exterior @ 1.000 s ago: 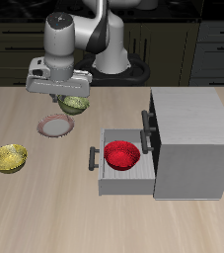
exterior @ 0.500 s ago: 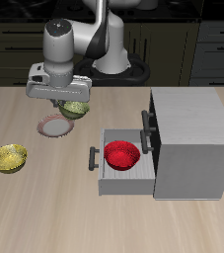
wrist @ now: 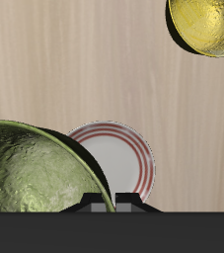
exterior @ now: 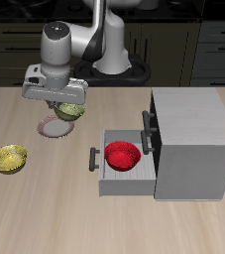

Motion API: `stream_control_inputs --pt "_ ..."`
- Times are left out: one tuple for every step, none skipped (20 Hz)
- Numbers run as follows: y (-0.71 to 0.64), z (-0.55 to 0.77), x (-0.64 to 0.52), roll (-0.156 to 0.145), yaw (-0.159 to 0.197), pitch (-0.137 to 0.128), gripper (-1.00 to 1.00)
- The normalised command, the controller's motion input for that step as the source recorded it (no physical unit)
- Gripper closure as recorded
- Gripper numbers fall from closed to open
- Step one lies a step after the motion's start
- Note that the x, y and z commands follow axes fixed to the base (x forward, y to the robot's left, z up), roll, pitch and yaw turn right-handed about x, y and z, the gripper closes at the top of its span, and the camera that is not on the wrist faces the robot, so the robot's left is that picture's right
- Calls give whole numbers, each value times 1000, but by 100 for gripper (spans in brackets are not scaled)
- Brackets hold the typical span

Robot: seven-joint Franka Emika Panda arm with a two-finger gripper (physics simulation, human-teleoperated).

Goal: Place the green bowl on the plate

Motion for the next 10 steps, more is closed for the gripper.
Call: stream_control_inputs --pt "70 14 40 3 4 -31 100" --pt "-22 50 29 12 -18 -33 100" --pt "-4 14 47 -6 1 -1 100" --pt "-39 22 28 -2 10 -14 100" --pt "-174 59 -39 -15 -24 -26 100" --pt "-101 -33 46 -17 10 -10 100" --pt "-104 -40 42 -7 -2 -4 100" --pt "-188 -88 41 -28 -3 8 100" --pt "-161 -88 42 -23 13 14 100" --pt "-175 -37 20 -10 -22 -6 100"
